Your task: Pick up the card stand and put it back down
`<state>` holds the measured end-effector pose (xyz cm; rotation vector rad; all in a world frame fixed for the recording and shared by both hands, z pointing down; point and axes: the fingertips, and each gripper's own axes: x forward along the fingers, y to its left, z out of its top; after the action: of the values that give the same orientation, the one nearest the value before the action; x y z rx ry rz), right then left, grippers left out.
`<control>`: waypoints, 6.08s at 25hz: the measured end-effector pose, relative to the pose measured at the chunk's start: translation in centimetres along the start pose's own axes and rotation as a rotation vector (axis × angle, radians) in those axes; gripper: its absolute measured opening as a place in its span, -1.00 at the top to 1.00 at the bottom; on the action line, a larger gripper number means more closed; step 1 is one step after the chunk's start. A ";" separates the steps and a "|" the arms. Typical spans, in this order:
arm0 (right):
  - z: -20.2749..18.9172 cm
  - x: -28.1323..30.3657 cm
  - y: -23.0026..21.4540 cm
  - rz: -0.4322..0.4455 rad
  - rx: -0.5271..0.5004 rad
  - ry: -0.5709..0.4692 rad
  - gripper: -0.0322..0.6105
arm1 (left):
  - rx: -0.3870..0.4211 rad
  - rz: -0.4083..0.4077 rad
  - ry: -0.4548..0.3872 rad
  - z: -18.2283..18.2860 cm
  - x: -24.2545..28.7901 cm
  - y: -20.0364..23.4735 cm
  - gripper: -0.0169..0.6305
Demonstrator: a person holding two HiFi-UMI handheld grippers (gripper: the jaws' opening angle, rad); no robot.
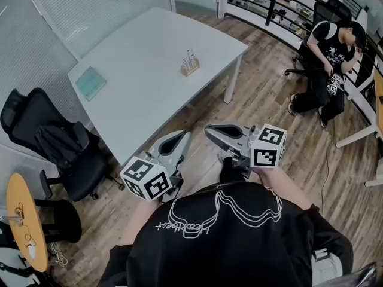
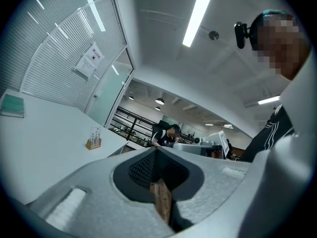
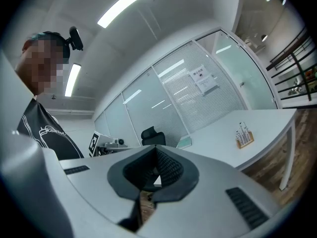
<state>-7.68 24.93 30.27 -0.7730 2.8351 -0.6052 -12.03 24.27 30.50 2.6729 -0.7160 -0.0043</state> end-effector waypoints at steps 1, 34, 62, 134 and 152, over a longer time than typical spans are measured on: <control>0.0 0.1 -0.5 0.002 0.007 0.003 0.88 | -0.001 0.006 -0.002 0.2 0.2 0.2 0.91; 9.8 3.8 -32.9 0.142 0.040 0.123 0.87 | -0.050 0.324 0.065 3.1 25.3 20.1 0.90; 2.3 12.3 -48.8 -0.077 -0.109 0.447 0.59 | -0.198 0.444 0.170 -2.3 27.5 36.0 0.52; -1.8 13.6 -50.1 -0.179 -0.196 0.534 0.67 | -0.249 0.527 0.244 -4.8 28.7 37.8 0.61; 4.8 7.8 -40.4 -0.141 -0.197 0.417 0.66 | -0.157 0.498 0.122 1.7 25.5 27.1 0.61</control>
<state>5.18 -12.47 42.48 -0.9883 3.2812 -0.5688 -3.06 -10.34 40.81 2.2606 -1.2597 0.2207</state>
